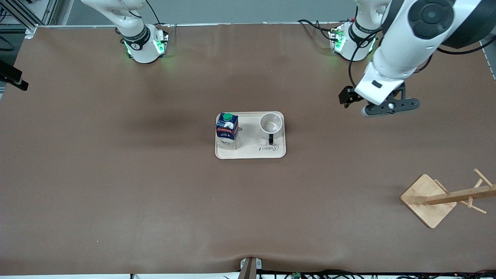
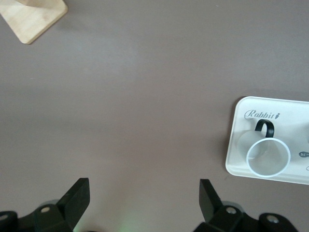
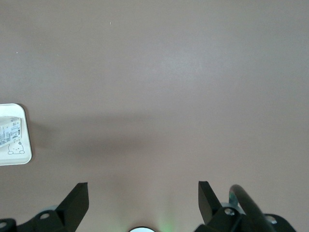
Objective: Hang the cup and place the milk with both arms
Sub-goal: 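Move the left gripper over the white mug on the tray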
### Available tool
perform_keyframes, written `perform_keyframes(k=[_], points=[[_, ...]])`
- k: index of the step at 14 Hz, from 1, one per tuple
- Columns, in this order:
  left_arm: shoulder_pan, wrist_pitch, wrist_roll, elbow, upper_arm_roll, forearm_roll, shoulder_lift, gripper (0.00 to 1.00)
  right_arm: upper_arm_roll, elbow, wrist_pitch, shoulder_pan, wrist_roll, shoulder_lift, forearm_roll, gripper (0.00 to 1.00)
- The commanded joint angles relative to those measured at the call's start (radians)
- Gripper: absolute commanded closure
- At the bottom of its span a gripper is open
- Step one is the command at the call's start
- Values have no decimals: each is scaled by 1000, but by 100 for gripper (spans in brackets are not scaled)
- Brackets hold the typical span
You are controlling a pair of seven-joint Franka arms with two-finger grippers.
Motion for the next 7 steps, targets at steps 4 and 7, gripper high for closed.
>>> perform_keyframes(k=[4,7], points=[[3,110,-182,-83,-113,-18,8,0,6,15,-12,-12,-3,5,5,0],[1,161,-261,-103,-163,-18,43,0,6,15,-10,-12,-3,6,5,0]])
